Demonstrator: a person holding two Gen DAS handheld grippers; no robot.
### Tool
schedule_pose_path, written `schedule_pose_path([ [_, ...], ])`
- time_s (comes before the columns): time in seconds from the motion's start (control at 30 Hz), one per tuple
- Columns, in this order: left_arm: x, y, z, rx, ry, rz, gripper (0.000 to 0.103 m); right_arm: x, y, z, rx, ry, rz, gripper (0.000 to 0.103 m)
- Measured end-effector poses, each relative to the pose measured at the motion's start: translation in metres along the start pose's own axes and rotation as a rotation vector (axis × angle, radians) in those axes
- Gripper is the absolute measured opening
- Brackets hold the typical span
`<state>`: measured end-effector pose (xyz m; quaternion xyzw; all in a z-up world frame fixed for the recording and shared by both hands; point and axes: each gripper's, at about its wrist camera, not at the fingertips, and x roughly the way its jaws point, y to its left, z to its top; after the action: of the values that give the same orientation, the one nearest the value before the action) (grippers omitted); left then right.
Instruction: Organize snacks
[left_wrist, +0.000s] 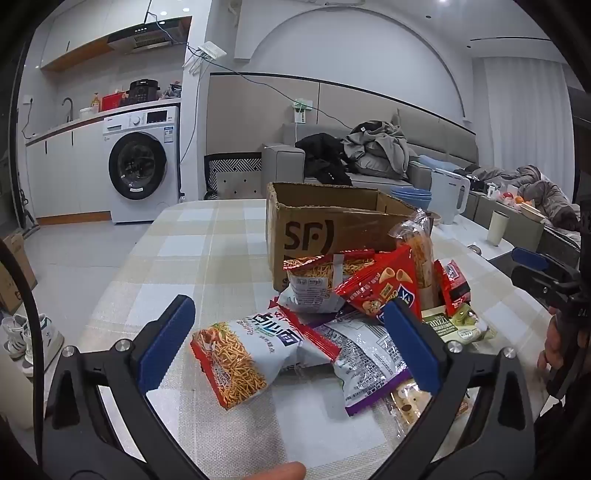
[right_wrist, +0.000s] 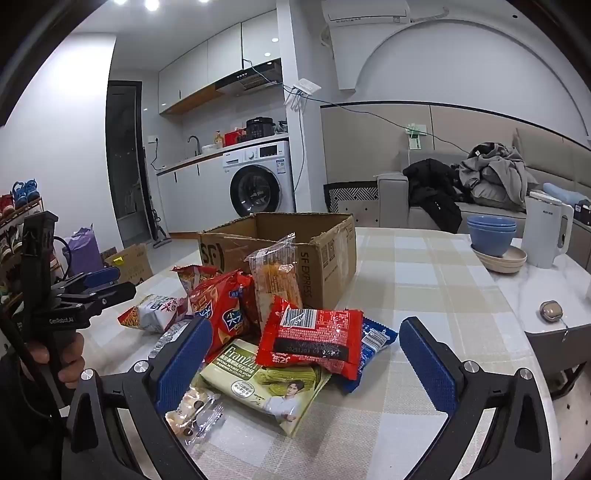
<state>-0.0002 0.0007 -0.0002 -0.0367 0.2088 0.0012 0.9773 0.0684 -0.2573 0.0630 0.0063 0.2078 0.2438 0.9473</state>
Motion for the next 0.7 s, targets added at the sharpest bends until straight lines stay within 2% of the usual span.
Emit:
schedule_pose_path([
  [0.7, -0.0002, 0.0001, 0.0, 0.0, 0.0, -0.001, 0.102, -0.0004, -0.0016, 0.0011, 0.001, 0.01, 0.004, 0.103],
])
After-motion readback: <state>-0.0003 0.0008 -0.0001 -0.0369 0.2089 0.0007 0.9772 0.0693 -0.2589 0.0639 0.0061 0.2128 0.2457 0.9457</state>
